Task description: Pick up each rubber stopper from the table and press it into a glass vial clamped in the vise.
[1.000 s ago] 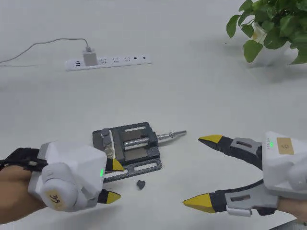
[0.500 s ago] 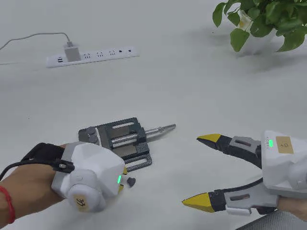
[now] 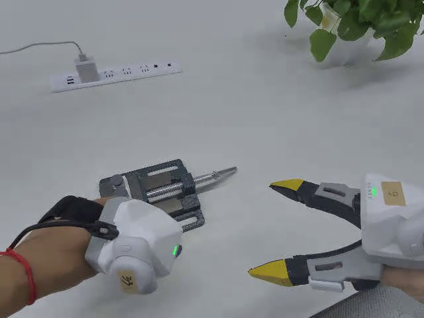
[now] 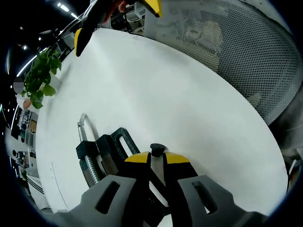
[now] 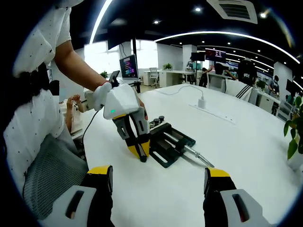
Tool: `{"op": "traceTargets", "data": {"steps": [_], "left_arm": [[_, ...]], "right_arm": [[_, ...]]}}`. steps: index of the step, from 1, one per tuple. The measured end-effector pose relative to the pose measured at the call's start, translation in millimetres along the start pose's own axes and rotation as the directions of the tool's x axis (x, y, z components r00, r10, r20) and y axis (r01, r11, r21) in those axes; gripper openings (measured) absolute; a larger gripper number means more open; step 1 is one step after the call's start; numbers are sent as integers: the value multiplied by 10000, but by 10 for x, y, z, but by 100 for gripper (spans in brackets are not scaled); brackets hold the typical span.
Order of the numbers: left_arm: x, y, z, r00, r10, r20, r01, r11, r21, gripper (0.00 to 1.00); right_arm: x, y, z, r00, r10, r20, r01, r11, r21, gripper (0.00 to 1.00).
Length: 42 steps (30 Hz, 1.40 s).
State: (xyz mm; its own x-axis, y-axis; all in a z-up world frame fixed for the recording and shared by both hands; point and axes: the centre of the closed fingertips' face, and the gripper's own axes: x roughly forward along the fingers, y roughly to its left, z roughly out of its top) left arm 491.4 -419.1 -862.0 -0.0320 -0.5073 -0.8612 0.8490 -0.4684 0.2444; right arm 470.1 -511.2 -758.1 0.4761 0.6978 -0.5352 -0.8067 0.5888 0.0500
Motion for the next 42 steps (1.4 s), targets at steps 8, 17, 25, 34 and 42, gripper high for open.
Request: {"op": "traceTargets", "data": {"steps": [8,17,25,34,42], "left_arm": [[6,12,27,10000,24,65,-23,10000,-96,5],[-1,-3,39,9994,306,154,-293,9968,-746,4],[-144,-25,109,9922,824,933,-534,9588,-2789,4],[-498,45,286,9510,2268,2101,-785,8345,-5455,4],[-896,102,447,8896,3576,2842,-654,7155,-6955,4]], "right_arm": [[-20,-6,-44,10000,-19,26,19,9998,205,77],[10,4,8,10000,37,64,-38,9998,169,76],[62,29,124,9997,202,122,-201,9998,-77,75],[104,123,396,9980,550,323,-535,9976,-438,72],[108,215,724,9939,982,499,-942,9925,-779,63]]}}
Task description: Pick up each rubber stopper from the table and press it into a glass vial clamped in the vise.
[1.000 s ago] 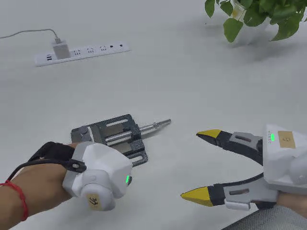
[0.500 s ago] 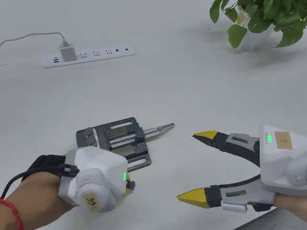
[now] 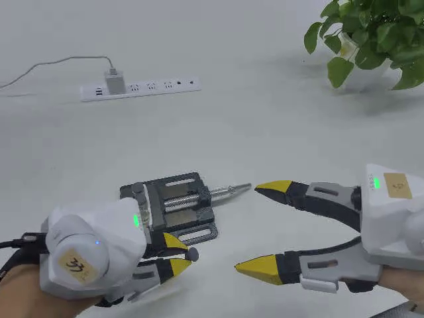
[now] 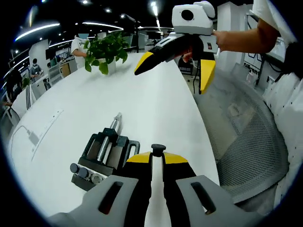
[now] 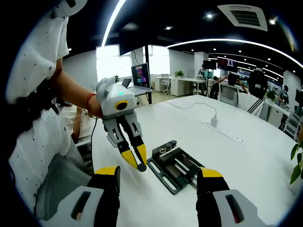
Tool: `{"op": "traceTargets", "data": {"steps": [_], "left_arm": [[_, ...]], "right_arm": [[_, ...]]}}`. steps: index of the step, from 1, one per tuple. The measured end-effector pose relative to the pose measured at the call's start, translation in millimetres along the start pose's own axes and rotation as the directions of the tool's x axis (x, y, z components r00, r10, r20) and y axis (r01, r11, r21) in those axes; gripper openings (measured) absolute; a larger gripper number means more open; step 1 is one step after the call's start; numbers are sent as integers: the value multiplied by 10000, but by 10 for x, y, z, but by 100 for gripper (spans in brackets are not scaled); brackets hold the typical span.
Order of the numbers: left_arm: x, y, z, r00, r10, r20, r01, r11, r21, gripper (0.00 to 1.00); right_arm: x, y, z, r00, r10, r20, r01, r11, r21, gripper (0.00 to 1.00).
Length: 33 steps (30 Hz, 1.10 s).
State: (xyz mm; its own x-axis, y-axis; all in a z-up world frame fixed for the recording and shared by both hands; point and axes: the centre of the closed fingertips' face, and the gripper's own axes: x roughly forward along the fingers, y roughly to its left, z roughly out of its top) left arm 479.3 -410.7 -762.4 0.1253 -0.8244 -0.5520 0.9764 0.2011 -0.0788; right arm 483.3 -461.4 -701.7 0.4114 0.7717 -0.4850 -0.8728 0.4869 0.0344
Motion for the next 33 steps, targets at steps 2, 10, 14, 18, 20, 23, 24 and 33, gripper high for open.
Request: {"op": "traceTargets", "data": {"steps": [2,10,14,18,20,23,24,33], "left_arm": [[-78,-5,67,9995,130,300,-120,9994,-323,4],[-312,-84,275,9931,497,1064,-402,9951,-900,4],[-399,-140,374,9875,630,1447,-473,9928,-1096,4],[-472,-201,436,9830,737,1682,-547,9919,-1151,4],[-499,-223,459,9807,795,1787,-593,9915,-1156,4],[-528,-249,483,9782,862,1891,-651,9912,-1154,4],[-534,-255,492,9774,872,1927,-653,9909,-1176,4],[-586,-302,548,9716,941,2173,-704,9910,-1141,4]], "right_arm": [[18,31,87,9998,187,-12,-187,9997,-154,61],[139,287,288,9850,1503,-846,-1596,9803,-1164,49],[194,409,365,9709,2105,-1145,-2260,9632,-1457,41],[233,512,426,9526,2643,-1506,-2889,9411,-1756,33],[244,555,447,9432,2868,-1674,-3167,9287,-1930,28],[260,604,459,9300,3129,-1927,-3499,9144,-2035,24],[260,621,454,9248,3216,-2033,-3613,9098,-2042,23],[271,708,427,8934,3602,-2684,-4225,8768,-2297,15]]}}
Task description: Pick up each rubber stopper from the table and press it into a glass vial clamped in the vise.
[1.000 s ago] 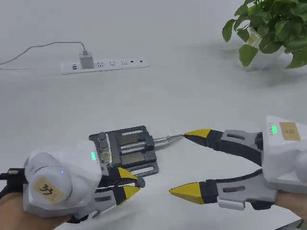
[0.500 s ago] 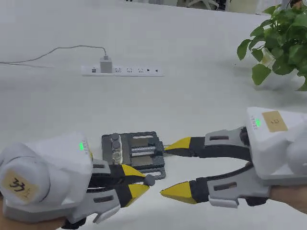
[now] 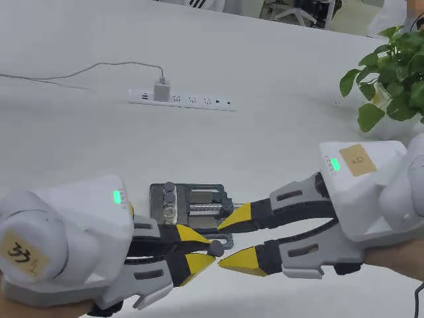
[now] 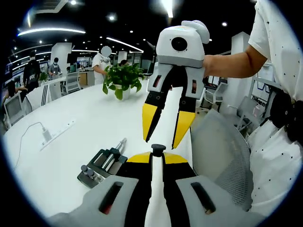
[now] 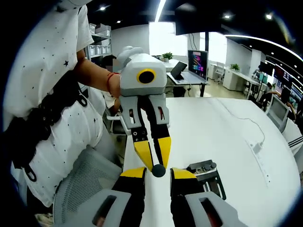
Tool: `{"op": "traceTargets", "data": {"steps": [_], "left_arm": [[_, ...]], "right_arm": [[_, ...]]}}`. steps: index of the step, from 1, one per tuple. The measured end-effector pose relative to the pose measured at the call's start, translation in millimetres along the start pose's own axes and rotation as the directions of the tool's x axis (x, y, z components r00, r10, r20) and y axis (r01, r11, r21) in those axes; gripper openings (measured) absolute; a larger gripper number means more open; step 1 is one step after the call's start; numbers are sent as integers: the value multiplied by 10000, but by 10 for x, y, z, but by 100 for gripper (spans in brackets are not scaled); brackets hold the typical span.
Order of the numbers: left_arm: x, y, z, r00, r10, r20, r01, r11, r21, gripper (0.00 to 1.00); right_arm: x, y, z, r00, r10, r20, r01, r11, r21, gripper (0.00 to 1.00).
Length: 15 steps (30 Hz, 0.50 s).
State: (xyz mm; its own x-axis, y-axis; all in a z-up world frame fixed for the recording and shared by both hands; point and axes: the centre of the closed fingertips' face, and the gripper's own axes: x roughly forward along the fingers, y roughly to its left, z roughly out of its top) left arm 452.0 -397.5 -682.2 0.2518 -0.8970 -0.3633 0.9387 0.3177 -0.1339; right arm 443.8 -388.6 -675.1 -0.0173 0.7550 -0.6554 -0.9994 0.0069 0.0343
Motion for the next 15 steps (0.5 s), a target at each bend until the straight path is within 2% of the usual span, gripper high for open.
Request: {"op": "traceTargets", "data": {"steps": [3,15], "left_arm": [[-13,-9,7,10000,-18,26,18,10000,26,4],[-50,-41,36,9997,-216,65,214,9994,277,4]], "right_arm": [[5,19,2,9999,132,-97,-132,9999,-62,11],[14,46,27,9993,298,-224,-301,9994,-157,8]]}}
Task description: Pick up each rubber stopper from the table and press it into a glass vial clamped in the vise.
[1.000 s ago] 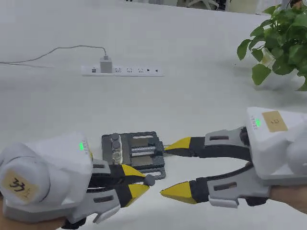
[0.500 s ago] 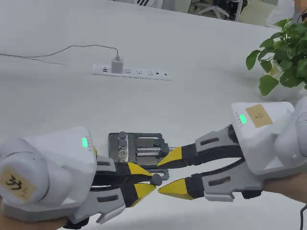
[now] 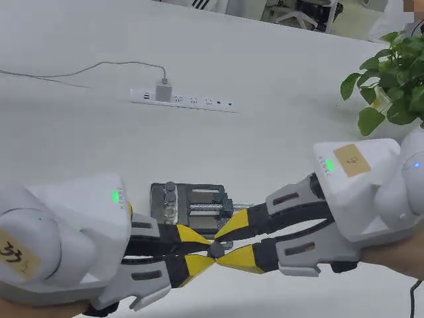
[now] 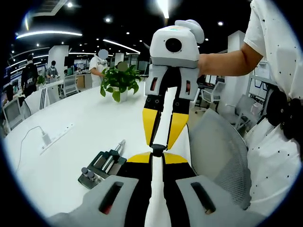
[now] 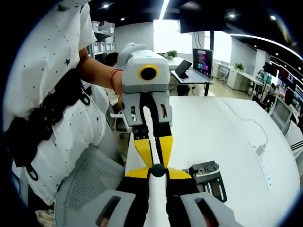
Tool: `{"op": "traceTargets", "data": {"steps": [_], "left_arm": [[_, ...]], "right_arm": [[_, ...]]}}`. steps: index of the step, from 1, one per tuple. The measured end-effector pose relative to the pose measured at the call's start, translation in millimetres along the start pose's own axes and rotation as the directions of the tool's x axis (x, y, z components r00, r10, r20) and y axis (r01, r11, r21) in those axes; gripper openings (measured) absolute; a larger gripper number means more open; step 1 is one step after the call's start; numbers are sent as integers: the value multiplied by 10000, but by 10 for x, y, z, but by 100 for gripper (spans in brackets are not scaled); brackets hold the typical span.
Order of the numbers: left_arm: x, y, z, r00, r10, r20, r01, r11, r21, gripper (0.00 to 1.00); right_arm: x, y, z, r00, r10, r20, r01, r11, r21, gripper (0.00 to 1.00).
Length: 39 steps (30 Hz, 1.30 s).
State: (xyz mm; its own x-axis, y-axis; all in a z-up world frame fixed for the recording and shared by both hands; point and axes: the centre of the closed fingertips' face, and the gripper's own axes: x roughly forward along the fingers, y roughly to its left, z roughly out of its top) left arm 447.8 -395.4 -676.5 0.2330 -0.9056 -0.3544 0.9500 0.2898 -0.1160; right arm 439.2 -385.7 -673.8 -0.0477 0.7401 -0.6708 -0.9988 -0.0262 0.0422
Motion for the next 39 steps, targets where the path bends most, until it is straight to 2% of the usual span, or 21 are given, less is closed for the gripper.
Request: {"op": "traceTargets", "data": {"steps": [9,23,34,39], "left_arm": [[0,-30,-22,9997,-215,-115,216,9997,62,4],[-2,-27,-63,9995,-286,-103,286,9996,23,4],[-55,-5,-102,9999,-135,48,135,9999,37,5],[-102,27,-123,9999,27,144,-27,10000,5,11]], "right_arm": [[9,37,-9,9997,189,-120,-190,9998,-99,7],[42,40,-21,9998,146,-125,-147,9998,-136,6],[105,18,3,9997,199,-125,-199,9998,-7,6],[114,-27,72,9998,189,27,-189,9998,57,6]]}}
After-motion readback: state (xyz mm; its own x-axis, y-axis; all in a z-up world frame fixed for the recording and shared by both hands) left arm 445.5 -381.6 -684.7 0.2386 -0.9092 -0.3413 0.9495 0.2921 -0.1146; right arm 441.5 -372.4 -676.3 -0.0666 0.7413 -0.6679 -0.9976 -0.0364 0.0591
